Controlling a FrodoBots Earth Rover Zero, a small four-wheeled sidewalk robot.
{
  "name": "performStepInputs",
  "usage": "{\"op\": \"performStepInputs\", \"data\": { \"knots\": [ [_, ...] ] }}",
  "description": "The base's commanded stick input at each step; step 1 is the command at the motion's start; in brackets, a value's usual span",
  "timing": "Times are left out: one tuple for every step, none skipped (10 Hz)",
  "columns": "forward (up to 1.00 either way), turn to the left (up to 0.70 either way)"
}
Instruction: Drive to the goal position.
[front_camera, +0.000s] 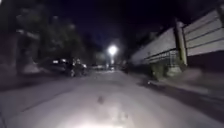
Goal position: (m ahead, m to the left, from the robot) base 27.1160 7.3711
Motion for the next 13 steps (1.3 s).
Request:
{"op": "performStepInputs", "data": {
  "knots": [
    [0.70, 0.00],
    [0.70, -0.16],
    [0.70, -0.33],
    [0.70, -0.33],
    [0.70, -0.16],
    [0.70, 0.00],
    [0.70, 0.00],
    [0.70, 0.00],
    [0.70, 0.00],
    [0.70, 0.00],
    [0.70, 0.00],
    [0.70, 0.00],
    [0.70, 0.00]
  ]
}}
